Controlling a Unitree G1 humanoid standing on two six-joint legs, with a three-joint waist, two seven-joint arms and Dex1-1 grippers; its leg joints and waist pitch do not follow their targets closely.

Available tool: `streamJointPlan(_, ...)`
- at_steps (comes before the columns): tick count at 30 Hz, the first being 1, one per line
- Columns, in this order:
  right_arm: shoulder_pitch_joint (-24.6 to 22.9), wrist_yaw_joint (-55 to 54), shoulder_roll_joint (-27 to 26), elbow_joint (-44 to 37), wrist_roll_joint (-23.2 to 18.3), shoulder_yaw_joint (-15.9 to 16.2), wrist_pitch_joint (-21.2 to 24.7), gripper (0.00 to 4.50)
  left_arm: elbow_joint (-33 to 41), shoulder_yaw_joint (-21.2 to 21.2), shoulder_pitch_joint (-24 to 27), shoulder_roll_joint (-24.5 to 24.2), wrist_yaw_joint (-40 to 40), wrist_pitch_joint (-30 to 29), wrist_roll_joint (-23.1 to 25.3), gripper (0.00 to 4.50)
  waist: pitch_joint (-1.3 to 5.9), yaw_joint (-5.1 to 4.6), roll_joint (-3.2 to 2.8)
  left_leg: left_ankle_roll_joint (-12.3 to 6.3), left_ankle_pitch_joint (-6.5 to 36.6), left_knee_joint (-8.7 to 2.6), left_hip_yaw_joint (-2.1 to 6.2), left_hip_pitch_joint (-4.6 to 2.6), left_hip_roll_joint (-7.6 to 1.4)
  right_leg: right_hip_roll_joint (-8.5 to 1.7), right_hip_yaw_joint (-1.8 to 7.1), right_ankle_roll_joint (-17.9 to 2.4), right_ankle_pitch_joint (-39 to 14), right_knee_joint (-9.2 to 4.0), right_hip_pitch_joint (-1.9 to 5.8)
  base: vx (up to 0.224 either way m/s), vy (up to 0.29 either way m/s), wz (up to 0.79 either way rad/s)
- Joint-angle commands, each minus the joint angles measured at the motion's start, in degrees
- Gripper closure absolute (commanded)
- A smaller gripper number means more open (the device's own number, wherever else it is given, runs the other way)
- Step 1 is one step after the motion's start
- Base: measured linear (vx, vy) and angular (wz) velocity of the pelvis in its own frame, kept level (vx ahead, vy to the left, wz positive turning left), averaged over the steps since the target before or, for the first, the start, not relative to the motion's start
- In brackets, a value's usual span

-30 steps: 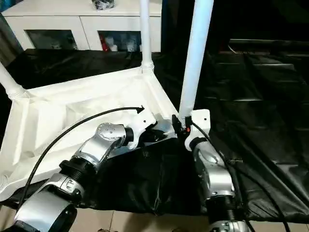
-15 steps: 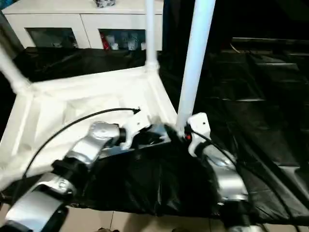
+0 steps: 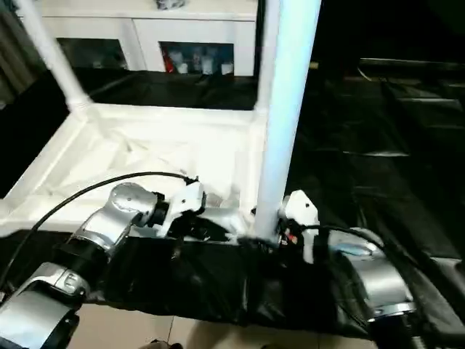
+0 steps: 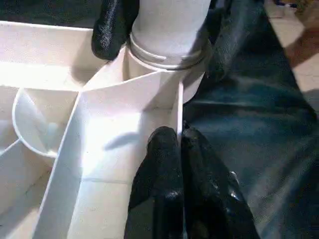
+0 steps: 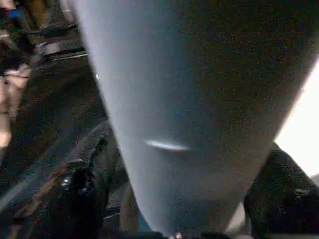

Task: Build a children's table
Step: Rotate leg to tighten

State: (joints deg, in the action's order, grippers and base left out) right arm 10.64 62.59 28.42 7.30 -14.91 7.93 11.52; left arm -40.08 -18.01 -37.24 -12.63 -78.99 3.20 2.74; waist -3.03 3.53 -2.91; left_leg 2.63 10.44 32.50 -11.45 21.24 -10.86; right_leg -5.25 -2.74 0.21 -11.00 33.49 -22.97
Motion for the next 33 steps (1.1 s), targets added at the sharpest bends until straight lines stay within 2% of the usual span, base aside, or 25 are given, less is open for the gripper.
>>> streamJointPlan(1, 0.1, 2.2, 0.4, -1.3, -1.4, 1.6, 2.0, 1.26, 1.7, -1.4, 0.6, 0.5, -2.2, 0.8, -1.2, 4.50, 3.35, 0.08, 1.05, -7.75, 7.8, -2.80, 0.74, -0.44, -2.51, -2.85, 1.83, -16.6, -2.0, -2.96, 3.06, 0.000, 0.000, 0.00)
streamJointPlan(9, 0.8, 4.3, 1.2, -1.5, -2.2, 2.5, 3.9, 1.88, 1.9, -1.8, 0.6, 0.0, -3.3, 0.8, -1.7, 4.50, 3.39, 0.31, 1.11, -7.14, 7.9, -2.67, 0.76, -0.41, -2.42, -2.86, 1.80, -16.5, -3.0, -2.88, 3.08, 0.000, 0.000, 0.00)
streamJointPlan(20, -0.2, 3.4, 0.3, -2.5, -3.7, 1.6, 6.5, 1.99, 2.4, -1.9, 1.1, -0.1, -3.2, 0.0, -1.7, 4.50, 3.18, 0.25, 1.10, -5.76, 9.6, -2.76, 0.85, -0.41, -2.37, -2.80, 1.90, -15.3, -6.7, -3.15, 2.93, 0.000, 0.000, 0.00)
streamJointPlan(23, -1.2, -0.6, -1.9, -2.9, -4.1, 0.3, 7.4, 1.99, 1.6, -1.1, 0.8, 0.7, 0.1, -0.9, -1.2, 4.50, 3.14, 0.22, 1.10, -5.71, 9.6, -2.80, 0.87, -0.35, -2.34, -2.79, 1.88, -15.3, -6.5, -3.12, 2.88, 0.000, 0.000, 0.00)
streamJointPlan(26, -1.9, -4.3, -4.1, -2.6, -3.5, -0.5, 6.8, 1.99, 0.7, -0.6, 0.2, 1.8, 3.4, -1.8, -0.7, 4.50, 2.85, -0.03, 1.10, -4.78, 11.4, -3.05, 0.95, -0.43, -2.29, -2.89, 1.89, -14.5, -10.3, -3.63, 2.68, 0.000, 0.000, 0.00)
streamJointPlan(27, -2.4, -11.3, -8.3, -1.2, -2.5, -2.1, 6.1, 1.99, -0.7, 0.2, -0.8, 4.3, 9.3, -2.9, 0.3, 4.50, 2.78, -0.34, 1.28, -4.06, 12.1, -3.14, 0.94, -0.45, -2.23, -2.85, 1.94, -14.0, -11.9, -3.81, 2.50, 0.000, 0.000, 0.00)
streamJointPlan(28, -2.4, -11.3, -8.3, -1.2, -2.5, -2.1, 6.1, 1.99, -0.7, 0.2, -0.8, 4.3, 9.3, -2.9, 0.3, 4.50, 2.71, -0.55, 1.33, -3.72, 12.6, -3.17, 0.94, -0.35, -2.11, -2.85, 1.97, -13.7, -12.9, -3.92, 2.47, 0.000, 0.000, 0.00)
streamJointPlan(29, -2.5, -15.6, -11.0, 0.0, -1.3, -2.4, 5.4, 1.99, -1.3, 0.5, -1.1, 6.5, 13.0, -4.4, 0.7, 4.50, 2.62, -0.69, 1.39, -2.93, 13.5, -3.35, 1.13, -0.42, -2.03, -2.93, 1.86, -12.7, -15.7, -4.18, 2.56, 0.000, 0.000, 0.00)
streamJointPlan(30, -2.4, -17.8, -12.4, 0.9, -0.2, -2.3, 4.6, 1.99, -1.6, 0.5, -1.2, 7.8, 14.9, -5.1, 0.9, 4.50, 2.50, -0.98, 1.23, -2.37, 14.2, -3.45, 1.16, -0.59, -2.03, -2.97, 1.95, -12.2, -17.3, -4.43, 2.30, 0.000, 0.000, 0.00)
streamJointPlan(33, -1.8, -22.8, -15.5, 3.1, 1.8, -2.2, 3.2, 2.00, -2.1, 0.3, -1.2, 10.3, 18.3, -5.9, 1.6, 4.50, 2.37, -1.67, 1.42, -2.30, 15.3, -3.58, 1.21, -0.46, -1.89, -2.83, 2.04, -11.0, -19.3, -4.77, 2.23, 0.000, 0.000, 0.00)
